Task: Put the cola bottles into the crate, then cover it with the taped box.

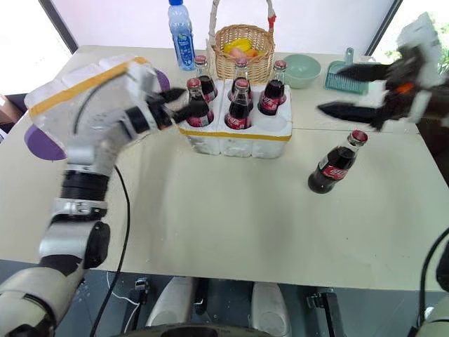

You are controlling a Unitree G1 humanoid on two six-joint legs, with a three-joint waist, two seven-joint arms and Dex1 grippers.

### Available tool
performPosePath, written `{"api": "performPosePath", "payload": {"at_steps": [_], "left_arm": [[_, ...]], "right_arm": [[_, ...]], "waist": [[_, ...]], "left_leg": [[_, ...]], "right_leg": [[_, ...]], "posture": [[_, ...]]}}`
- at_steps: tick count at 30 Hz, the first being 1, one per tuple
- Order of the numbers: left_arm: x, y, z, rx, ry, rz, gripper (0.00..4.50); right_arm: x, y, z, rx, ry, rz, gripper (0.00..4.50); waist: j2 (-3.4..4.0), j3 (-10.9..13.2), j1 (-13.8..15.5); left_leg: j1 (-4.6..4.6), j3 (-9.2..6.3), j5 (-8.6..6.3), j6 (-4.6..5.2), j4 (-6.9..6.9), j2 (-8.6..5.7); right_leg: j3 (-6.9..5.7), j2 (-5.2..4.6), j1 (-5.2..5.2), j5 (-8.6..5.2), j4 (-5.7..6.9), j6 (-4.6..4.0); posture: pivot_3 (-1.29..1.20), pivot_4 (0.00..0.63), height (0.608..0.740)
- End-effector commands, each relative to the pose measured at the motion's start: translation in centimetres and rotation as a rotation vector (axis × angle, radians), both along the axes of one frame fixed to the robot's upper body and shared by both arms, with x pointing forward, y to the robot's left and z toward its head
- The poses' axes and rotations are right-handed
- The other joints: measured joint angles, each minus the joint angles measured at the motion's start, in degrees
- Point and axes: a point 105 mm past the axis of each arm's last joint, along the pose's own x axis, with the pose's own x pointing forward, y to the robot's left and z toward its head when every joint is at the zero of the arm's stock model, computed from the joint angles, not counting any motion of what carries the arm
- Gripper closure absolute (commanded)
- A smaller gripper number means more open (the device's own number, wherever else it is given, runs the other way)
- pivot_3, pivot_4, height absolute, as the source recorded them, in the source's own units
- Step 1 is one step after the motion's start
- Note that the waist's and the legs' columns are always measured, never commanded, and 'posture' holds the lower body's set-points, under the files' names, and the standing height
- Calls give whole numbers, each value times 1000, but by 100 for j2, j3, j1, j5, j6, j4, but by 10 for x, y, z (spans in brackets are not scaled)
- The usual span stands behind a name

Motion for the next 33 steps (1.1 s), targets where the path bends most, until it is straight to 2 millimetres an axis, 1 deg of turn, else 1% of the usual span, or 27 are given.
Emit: {"api": "performPosePath", "payload": {"at_steps": [1, 2, 4, 5, 6, 7, 8, 10, 12, 13, 15, 17, 19, 20, 23, 25, 28, 33], "left_arm": [[-39, 13, 72, -121, -150, -143, 41], [-48, 16, 79, -131, -161, -185, 41], [-77, 17, 93, -118, -190, -314, 41], [-93, 15, 93, -84, -197, -392, 41], [-104, 13, 93, -58, -196, -443, 41], [-113, 11, 89, -24, -185, -486, 41], [-120, 8, 80, 25, -162, -521, 41], [-126, -2, 53, 154, -112, -560, 41], [-126, -8, 26, 254, -74, -584, 41], [-126, -10, 18, 279, -64, -589, 41], [-121, -14, 8, 297, -54, -584, 41], [-117, -21, 0, 305, -44, -584, 41], [-115, -26, -7, 308, -39, -584, 41], [-113, -29, -11, 307, -36, -582, 41], [-110, -37, -22, 303, -30, -574, 41], [-109, -42, -26, 290, -30, -562, 41], [-108, -44, -27, 278, -33, -551, 41], [-109, -43, -27, 272, -35, -534, 41]], "right_arm": [[-36, -12, 35, 102, -72, 3, 0], [-43, -15, 35, 117, -67, -5, 0], [-58, -23, 23, 121, -38, -47, 0], [-67, -27, 10, 113, -3, -83, 0], [-73, -30, 0, 106, 22, -112, 0], [-80, -32, -10, 108, 50, -139, 0], [-86, -35, -22, 113, 74, -172, 0], [-97, -42, -52, 113, 106, -268, 0], [-104, -50, -79, 102, 121, -382, 0], [-107, -52, -87, 105, 120, -417, 0], [-111, -51, -101, 154, 126, -462, 0], [-113, -45, -116, 186, 136, -486, 0], [-111, -39, -127, 208, 135, -501, 0], [-108, -35, -131, 231, 128, -508, 0], [-92, -27, -144, 304, 115, -540, 0], [-79, -19, -155, 332, 127, -537, 0], [-66, -11, -162, 365, 134, -520, 0], [-45, -11, -167, 412, 136, -516, 0]], "waist": [[0, -1, 4], [0, -1, 10], [0, -2, 10], [-3, -3, 25], [-4, -4, 15], [0, -5, 25], [1, -7, 24], [7, -11, 21], [4, -17, 15], [6, -17, 8], [6, -16, -29], [3, -19, -60], [4, -19, -81], [3, -20, -96], [4, -21, -133], [5, -21, -136], [6, -21, -124], [6, -21, -113]], "left_leg": [[-5, -4, 0, 0, 0, 1], [-5, -3, -1, 1, 0, 1], [-1, -2, -2, 3, 2, 2], [0, 1, -2, 3, 2, 0], [-3, -1, -2, 3, 4, 1], [1, -4, -2, 4, 8, 1], [1, -2, -2, 3, 8, -1], [18, 0, -2, 3, 10, -3], [71, -1, -3, 2, 1, -2], [109, 4, -7, 2, -10, -1], [110, 13, -5, 1, -8, 2], [113, 12, -4, 1, -3, 10], [118, 11, -4, 1, -2, 14], [118, 10, -4, 1, -2, 17], [118, 8, -3, 2, -5, 21], [115, 8, -3, 2, -6, 21], [110, 5, -3, 3, -7, 21], [103, 3, -5, 5, -9, 17]], "right_leg": [[0, 0, -4, 0, -1, 0], [-2, 0, 0, 0, -6, 0], [-10, -1, 13, 0, -11, 0], [-12, -3, 18, 0, -13, 0], [-18, -2, 20, 0, -14, 0], [-19, -2, 26, 0, -11, 0], [-17, -5, 27, 0, -10, 0], [-16, -3, 43, 0, -7, 0], [-17, 3, 95, -3, -17, -1], [-14, 3, 131, -11, -27, -11], [-1, 2, 124, -18, -27, -25], [15, 2, 120, -16, -28, -33], [17, 2, 123, -17, -27, -34], [17, 2, 121, -17, -26, -35], [19, 2, 119, -17, -23, -35], [20, 1, 113, -17, -21, -35], [19, 2, 106, -17, -18, -35], [19, 1, 103, -17, -18, -34]], "posture": [[0, 150, 740], [0, 150, 740], [0, 150, 740], [0, 150, 740], [0, 150, 740], [0, 150, 740], [0, 150, 740], [0, 150, 740], [0, 150, 740], [0, 150, 740], [0, 150, 740], [0, 150, 740], [0, 150, 740], [0, 150, 740], [0, 150, 740], [0, 150, 740], [0, 150, 740], [0, 150, 740]]}}
